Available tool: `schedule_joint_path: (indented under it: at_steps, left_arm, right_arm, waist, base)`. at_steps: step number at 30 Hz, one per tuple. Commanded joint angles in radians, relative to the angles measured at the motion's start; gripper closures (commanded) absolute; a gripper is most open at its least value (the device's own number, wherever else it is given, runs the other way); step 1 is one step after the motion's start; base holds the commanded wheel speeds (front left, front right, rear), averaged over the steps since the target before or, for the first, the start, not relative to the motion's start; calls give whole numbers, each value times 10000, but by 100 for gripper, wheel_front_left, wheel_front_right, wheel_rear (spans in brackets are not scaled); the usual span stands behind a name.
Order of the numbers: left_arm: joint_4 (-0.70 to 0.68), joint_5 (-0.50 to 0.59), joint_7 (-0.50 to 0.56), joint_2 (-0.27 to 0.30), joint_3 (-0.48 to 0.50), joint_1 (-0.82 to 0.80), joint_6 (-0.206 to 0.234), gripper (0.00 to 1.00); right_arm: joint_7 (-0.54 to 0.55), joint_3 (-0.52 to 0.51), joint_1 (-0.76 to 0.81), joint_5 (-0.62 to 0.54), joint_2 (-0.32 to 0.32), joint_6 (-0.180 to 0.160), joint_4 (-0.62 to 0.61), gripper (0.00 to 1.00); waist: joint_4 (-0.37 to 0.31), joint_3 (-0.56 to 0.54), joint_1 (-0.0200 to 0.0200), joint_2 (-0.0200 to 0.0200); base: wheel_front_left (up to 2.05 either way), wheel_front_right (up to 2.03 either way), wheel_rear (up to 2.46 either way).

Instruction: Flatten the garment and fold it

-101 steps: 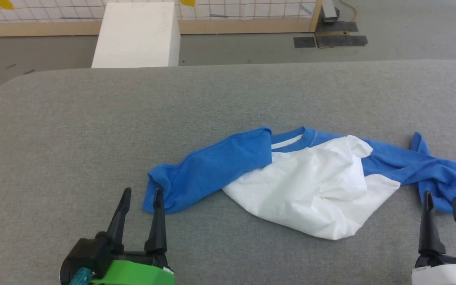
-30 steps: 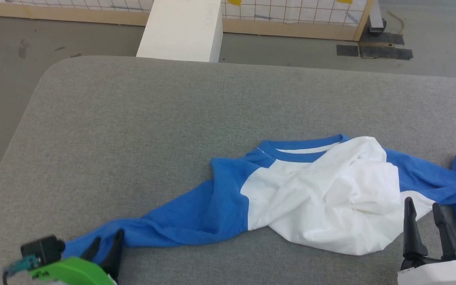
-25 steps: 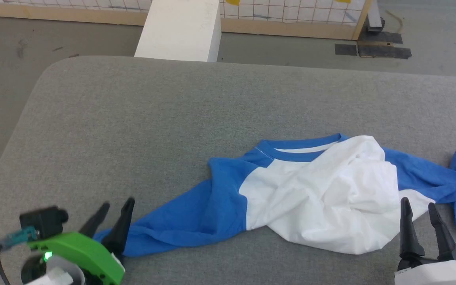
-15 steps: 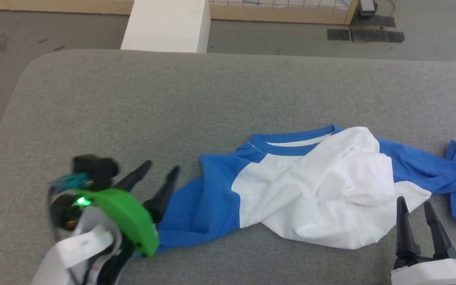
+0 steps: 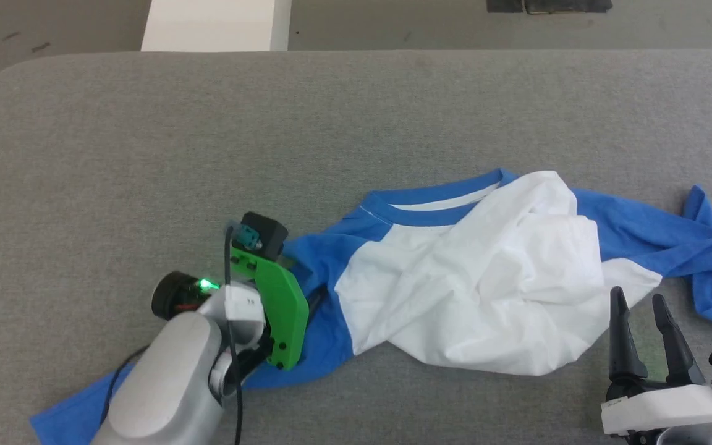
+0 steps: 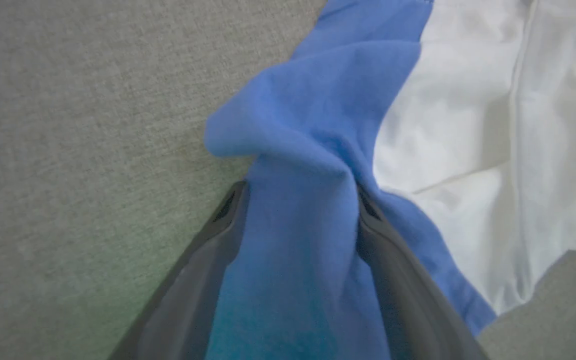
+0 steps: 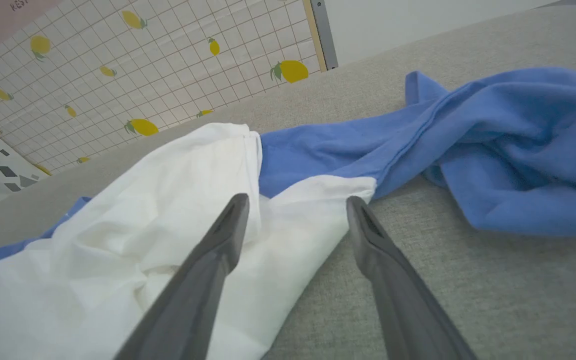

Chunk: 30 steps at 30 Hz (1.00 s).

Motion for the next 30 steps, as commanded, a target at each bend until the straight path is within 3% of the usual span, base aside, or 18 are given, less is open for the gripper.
schedule_joint_path:
  at_steps: [1,2,3,8,13,20,24,25,26,30]
  left_arm:
    - [390,74,114,-30,-103,-155,-24,0]
    - [656,41,173,-55,-172,-193,-66,55]
    - [809,-21,188,-86,-237,-206,-123,100]
    - [1026,-362,-270,-200,-416,-332,-351,100]
    - [558,-105,-1767,40,-101,-964,-385,100]
    - [446,525,-3660,803,867,-1327,277,100]
    - [988,320,-4070,741,1123,-910,519,100]
    - [1169,170,-4178,613,1180,-766,544,6]
    - [1293,91,-4272,524,1196,-676,549,0]
    - [1530,-365,-4909,71,1377,-419,448,0]
  right_arm:
    - [-71,-2,-176,23,7,-13,35,0]
    - [-77,-8,-192,18,7,-13,52,0]
    - [-82,-17,-201,14,7,-13,65,0]
    - [-101,-127,-180,0,7,-13,93,0]
    - [-108,-149,-169,-50,7,-13,84,0]
    - [-103,-159,-147,-107,7,-13,-65,0]
    - [-36,-177,-162,-164,7,-13,-124,0]
    - [-10,-157,-174,-178,7,-13,-130,0]
    - [-1,-147,-180,-184,7,-13,-136,0]
    - [40,-118,-164,-206,7,-13,-149,0]
  waist:
    - [-172,146,0,0]
    - [-206,153,0,0]
    - [-230,151,0,0]
    - [-234,62,0,0]
    - [-137,-65,0,0]
    - [-43,52,0,0]
    - [-23,184,0,0]
    - [-20,216,0,0]
    - [-13,236,0,0]
    - [50,235,0,0]
  base:
    - [0,0,0]
    - [0,0,0]
    - [0,0,0]
    - [0,0,0]
    - [0,0,0]
    - [0,0,0]
    - [0,0,0]
    - [0,0,0]
    - [0,0,0]
    - [0,0,0]
